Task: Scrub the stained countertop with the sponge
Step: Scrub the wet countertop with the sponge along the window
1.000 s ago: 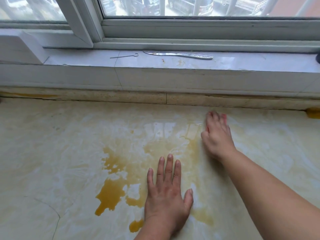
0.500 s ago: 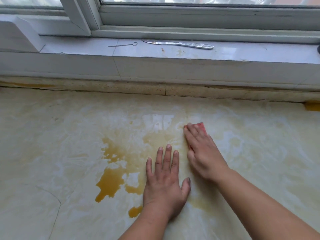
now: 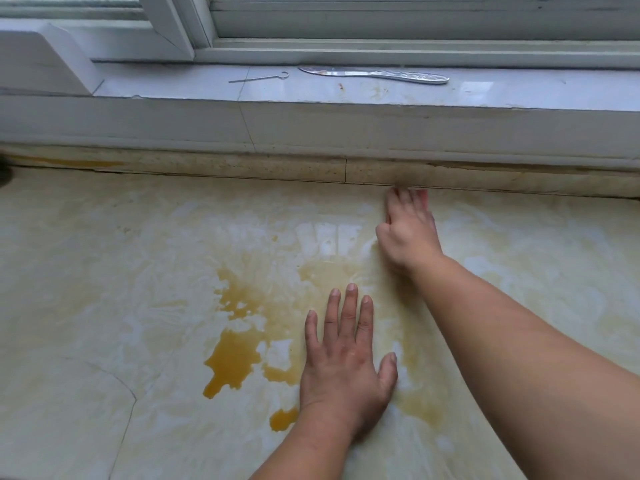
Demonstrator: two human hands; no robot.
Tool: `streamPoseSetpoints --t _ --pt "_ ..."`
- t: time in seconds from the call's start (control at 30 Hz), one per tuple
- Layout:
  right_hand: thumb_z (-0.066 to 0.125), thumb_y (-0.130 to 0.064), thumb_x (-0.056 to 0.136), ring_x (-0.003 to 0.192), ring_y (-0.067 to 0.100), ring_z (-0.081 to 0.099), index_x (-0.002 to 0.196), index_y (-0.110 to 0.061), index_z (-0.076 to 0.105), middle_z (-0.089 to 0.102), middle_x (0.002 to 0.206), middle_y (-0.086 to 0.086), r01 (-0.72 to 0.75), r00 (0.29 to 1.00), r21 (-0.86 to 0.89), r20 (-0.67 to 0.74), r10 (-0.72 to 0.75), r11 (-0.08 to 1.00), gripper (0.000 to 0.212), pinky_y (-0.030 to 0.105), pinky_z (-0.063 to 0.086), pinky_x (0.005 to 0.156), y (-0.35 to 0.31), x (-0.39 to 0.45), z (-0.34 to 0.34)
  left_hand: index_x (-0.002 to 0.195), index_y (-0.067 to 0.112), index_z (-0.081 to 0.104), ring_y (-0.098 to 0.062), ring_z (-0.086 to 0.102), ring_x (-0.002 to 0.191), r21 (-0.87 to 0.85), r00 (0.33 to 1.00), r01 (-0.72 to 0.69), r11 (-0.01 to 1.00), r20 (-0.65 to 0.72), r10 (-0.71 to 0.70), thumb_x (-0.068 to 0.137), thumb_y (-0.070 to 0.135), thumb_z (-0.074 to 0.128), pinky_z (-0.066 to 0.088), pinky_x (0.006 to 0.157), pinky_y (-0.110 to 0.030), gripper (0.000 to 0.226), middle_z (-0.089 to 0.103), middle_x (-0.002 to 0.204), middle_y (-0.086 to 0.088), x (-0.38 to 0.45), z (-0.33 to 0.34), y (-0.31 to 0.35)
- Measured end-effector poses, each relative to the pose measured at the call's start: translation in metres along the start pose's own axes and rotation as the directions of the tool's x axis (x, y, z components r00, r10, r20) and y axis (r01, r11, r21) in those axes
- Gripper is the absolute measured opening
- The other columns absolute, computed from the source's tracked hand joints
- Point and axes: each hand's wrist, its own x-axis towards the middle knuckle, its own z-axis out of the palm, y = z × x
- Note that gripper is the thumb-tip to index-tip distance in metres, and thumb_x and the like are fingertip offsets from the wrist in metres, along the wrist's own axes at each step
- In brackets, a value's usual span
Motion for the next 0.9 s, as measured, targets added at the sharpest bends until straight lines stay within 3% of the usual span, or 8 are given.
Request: streamPoseSetpoints --t 0.17,0.27,0.37,0.47,0.6,0.73,0.83,0.9 --pt "0.037 -0.028 0.093 0.155 0.018 -0.01 0.162 -0.023 0.011 0.002 0.17 -0.004 0.258 0.959 -0.045 0.128 -0.251 0.965 0.074 0.048 0.008 0.125 0.003 -0.034 -0.001 0.163 0.012 0.03 -0.032 0.009 0.162 -0.007 1.0 -0.01 1.0 -0.016 0.01 0.094 0.062 0.042 0.012 0.122 -0.066 0.086 0.011 0.175 -0.011 -0.001 -0.001 0.0" --pt "0.03 -0.032 0.089 0.152 0.006 -0.019 0.162 -0.03 0.006 -0.007 0.168 -0.013 0.366 0.914 -0.028 0.198 -0.354 0.93 0.077 0.043 0.005 0.126 0.02 -0.074 0.002 0.162 0.008 0.034 -0.032 0.013 0.161 -0.019 1.0 -0.006 1.0 -0.021 0.005 0.093 0.063 0.042 0.018 0.121 -0.066 0.088 0.014 0.175 -0.012 0.0 -0.001 0.0" --pt "0.037 -0.027 0.092 0.151 0.002 -0.019 0.161 -0.036 0.002 -0.012 0.166 -0.02 0.447 0.873 -0.022 0.226 -0.431 0.894 0.078 0.037 0.001 0.125 0.043 -0.127 0.002 0.161 0.004 0.033 -0.031 0.013 0.161 -0.04 1.0 0.003 0.999 -0.017 -0.004 0.092 0.063 0.042 0.025 0.12 -0.067 0.091 0.014 0.174 -0.013 -0.001 -0.003 0.0" --pt "0.036 -0.03 0.094 0.151 0.002 -0.017 0.159 -0.039 -0.003 -0.017 0.165 -0.024 0.451 0.871 -0.069 0.252 -0.422 0.89 0.077 0.033 -0.004 0.125 0.057 -0.164 0.002 0.16 0.002 0.034 -0.032 0.015 0.161 -0.052 1.0 0.003 0.999 -0.011 -0.003 0.091 0.062 0.043 0.029 0.119 -0.067 0.092 0.016 0.174 -0.014 -0.001 -0.004 0.0" --pt "0.018 -0.039 0.087 0.148 0.003 -0.028 0.161 -0.032 -0.003 -0.018 0.166 -0.017 0.369 0.913 -0.069 0.212 -0.348 0.927 0.077 0.039 -0.002 0.125 0.034 -0.121 0.003 0.16 0.002 0.033 -0.032 0.014 0.161 -0.039 1.0 0.004 0.999 0.006 -0.004 0.091 0.062 0.042 0.022 0.121 -0.066 0.092 0.016 0.174 -0.014 0.0 -0.003 0.0" --pt "0.034 -0.028 0.095 0.152 0.007 -0.02 0.162 -0.029 -0.001 -0.014 0.168 -0.013 0.308 0.933 -0.065 0.215 -0.288 0.949 0.075 0.046 0.002 0.126 0.009 -0.075 0.005 0.162 0.004 0.028 -0.03 0.009 0.162 -0.027 1.0 0.007 1.0 0.025 -0.006 0.093 0.063 0.039 0.015 0.123 -0.064 0.092 0.011 0.175 -0.012 0.0 -0.001 -0.002" --pt "0.035 -0.026 0.093 0.15 0.001 -0.023 0.161 -0.032 -0.003 -0.018 0.166 -0.017 0.368 0.909 -0.06 0.233 -0.345 0.928 0.078 0.04 -0.002 0.126 0.024 -0.109 0.003 0.164 0.005 0.021 -0.029 0.004 0.162 -0.039 0.999 0.009 0.999 0.047 -0.007 0.094 0.064 0.036 0.01 0.124 -0.061 0.092 0.006 0.175 -0.011 0.001 -0.004 -0.002" --pt "0.038 -0.025 0.095 0.149 -0.001 -0.024 0.16 -0.036 -0.004 -0.02 0.165 -0.021 0.411 0.889 -0.064 0.249 -0.384 0.909 0.078 0.036 -0.003 0.125 0.046 -0.146 -0.001 0.165 0.008 0.006 -0.026 -0.013 0.161 -0.053 0.994 0.001 0.999 0.109 0.004 0.095 0.065 0.027 -0.001 0.126 -0.06 0.093 -0.012 0.175 -0.009 0.001 -0.008 -0.001"
